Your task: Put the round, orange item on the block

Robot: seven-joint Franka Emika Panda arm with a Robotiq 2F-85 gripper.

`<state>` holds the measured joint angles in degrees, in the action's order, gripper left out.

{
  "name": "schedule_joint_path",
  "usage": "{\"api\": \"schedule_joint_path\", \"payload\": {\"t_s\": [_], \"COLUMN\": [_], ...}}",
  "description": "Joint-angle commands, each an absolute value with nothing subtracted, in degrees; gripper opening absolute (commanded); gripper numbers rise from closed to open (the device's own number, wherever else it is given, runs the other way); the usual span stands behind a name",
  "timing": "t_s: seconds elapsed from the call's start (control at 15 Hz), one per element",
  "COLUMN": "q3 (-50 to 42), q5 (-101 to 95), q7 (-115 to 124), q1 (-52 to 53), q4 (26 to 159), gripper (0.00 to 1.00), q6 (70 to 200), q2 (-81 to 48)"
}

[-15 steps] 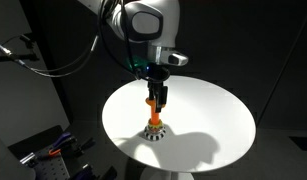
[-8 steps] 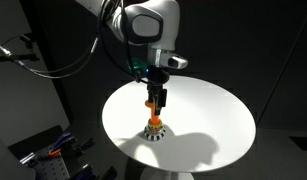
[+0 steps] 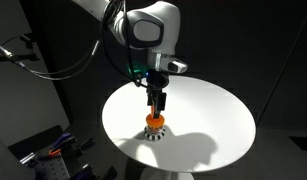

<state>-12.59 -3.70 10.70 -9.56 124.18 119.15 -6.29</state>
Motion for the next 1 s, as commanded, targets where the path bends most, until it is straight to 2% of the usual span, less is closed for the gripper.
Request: {"api": "schedule_joint_path", "payload": {"t_s": [0.0, 0.93], "q3": [-12.4, -9.8], "q5": [-3.9, 2.1], "q7": [8.9, -4.2], "q1": [-10.3, -9.7], "q4": [124.2, 123.2], "gripper": [1.0, 1.0], "q6": [119.5, 122.5], "q2": [-5.9, -5.2]}}
